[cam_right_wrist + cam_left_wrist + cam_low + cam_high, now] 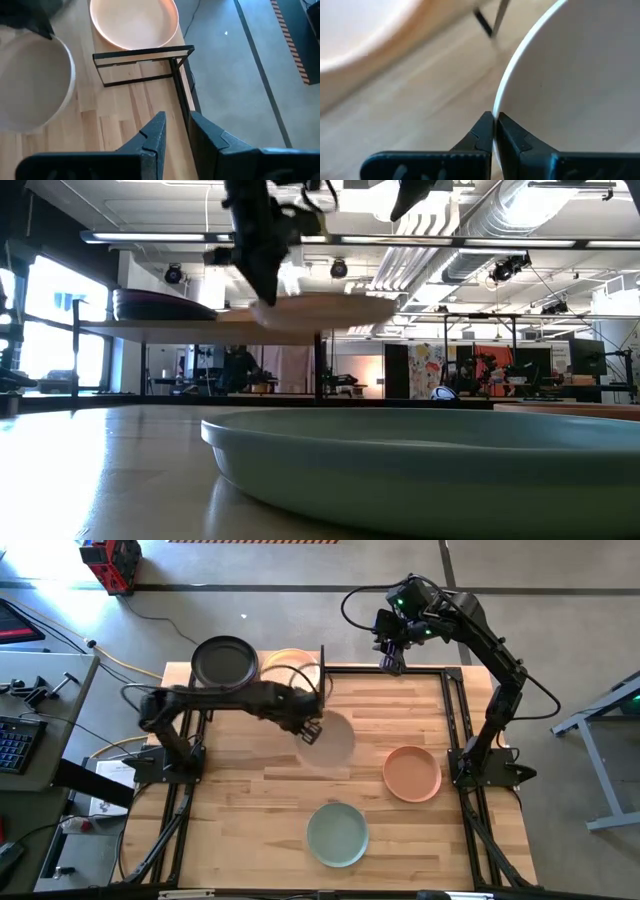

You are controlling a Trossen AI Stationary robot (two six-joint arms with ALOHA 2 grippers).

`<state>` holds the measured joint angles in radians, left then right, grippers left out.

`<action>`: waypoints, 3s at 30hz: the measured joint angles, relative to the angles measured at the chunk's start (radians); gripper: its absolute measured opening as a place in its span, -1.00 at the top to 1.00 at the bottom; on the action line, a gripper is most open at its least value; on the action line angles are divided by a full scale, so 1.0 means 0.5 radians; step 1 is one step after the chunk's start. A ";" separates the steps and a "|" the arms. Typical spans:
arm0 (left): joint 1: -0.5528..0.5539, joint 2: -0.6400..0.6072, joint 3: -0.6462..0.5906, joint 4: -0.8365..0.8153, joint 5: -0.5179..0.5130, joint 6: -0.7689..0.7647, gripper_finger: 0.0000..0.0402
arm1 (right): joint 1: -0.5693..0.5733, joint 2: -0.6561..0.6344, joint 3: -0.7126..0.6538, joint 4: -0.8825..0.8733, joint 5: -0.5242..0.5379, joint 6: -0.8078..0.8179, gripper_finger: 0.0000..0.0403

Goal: Place and stack plates onto a shelf
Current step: Stack the white plate on top of the white plate on the shelf

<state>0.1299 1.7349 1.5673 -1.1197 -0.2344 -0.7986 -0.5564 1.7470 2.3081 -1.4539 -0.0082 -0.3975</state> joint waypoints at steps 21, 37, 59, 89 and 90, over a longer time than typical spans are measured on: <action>0.765 -0.655 0.001 0.013 -0.010 0.016 1.00 | 0.000 0.000 0.000 0.034 0.000 0.047 0.69; 1.383 -0.601 0.001 0.026 0.459 0.121 1.00 | 0.000 0.000 0.000 0.033 0.000 0.048 0.69; 1.362 -0.312 0.001 -0.168 0.467 0.191 1.00 | 0.000 0.000 0.000 0.030 0.001 0.069 0.69; 1.363 -0.199 0.001 -0.166 0.498 0.245 0.96 | 0.000 0.001 0.000 0.029 0.000 0.069 0.69; 1.366 -0.199 0.001 -0.166 0.498 0.245 0.96 | 0.000 0.001 0.000 0.029 0.000 0.069 0.69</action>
<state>0.8128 1.6356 1.5677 -1.2026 0.0147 -0.6762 -0.5564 1.7473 2.3081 -1.4395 -0.0082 -0.3630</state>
